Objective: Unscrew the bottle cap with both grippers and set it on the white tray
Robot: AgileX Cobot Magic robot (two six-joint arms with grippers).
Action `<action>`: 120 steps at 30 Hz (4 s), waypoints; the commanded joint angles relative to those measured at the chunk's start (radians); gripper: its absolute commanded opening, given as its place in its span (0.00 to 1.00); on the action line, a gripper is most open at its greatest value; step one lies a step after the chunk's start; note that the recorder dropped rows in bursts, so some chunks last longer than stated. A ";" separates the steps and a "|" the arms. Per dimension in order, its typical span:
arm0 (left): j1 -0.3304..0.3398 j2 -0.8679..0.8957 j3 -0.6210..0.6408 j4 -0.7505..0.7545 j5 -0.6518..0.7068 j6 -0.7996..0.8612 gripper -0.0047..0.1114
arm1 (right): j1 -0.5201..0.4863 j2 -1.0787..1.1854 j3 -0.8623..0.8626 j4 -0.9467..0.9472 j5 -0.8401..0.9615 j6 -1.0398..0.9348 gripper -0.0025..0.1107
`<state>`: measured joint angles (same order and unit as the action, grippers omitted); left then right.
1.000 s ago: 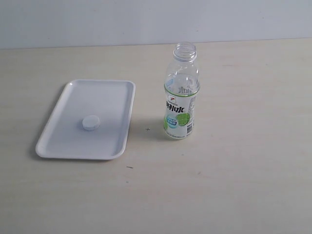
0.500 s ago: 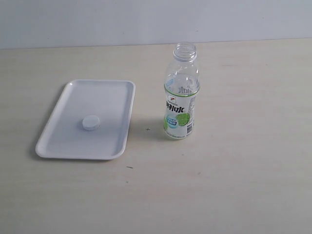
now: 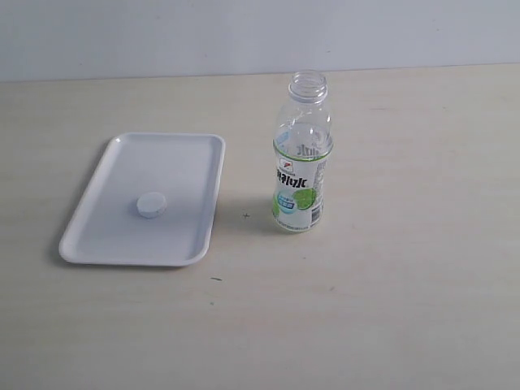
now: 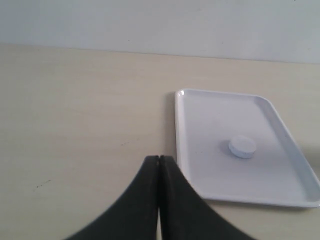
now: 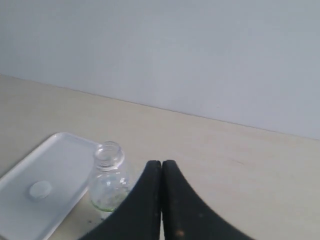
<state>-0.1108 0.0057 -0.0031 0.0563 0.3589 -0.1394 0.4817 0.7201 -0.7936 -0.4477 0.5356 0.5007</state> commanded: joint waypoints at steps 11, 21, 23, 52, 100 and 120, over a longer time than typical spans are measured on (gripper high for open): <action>-0.008 -0.006 0.003 -0.007 -0.004 0.002 0.04 | -0.675 -0.423 0.586 0.022 -0.380 -0.102 0.02; -0.008 -0.006 0.003 -0.007 -0.004 0.002 0.04 | -0.675 -0.482 0.599 0.022 -0.349 -0.141 0.02; -0.008 -0.006 0.003 -0.007 -0.004 0.002 0.04 | -0.675 -0.482 0.607 0.020 -0.348 -0.141 0.02; -0.008 -0.006 0.003 -0.007 -0.004 0.002 0.04 | -0.675 -0.720 0.719 0.431 -0.216 -0.548 0.02; -0.008 -0.006 0.003 -0.007 -0.004 0.002 0.04 | -0.675 -0.720 0.794 0.473 -0.225 -0.515 0.02; -0.008 -0.006 0.003 -0.007 -0.004 0.004 0.04 | -0.675 -0.720 0.794 0.473 -0.225 -0.515 0.02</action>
<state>-0.1108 0.0057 -0.0031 0.0563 0.3656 -0.1394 -0.1869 0.0055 -0.0057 0.0238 0.3253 -0.0133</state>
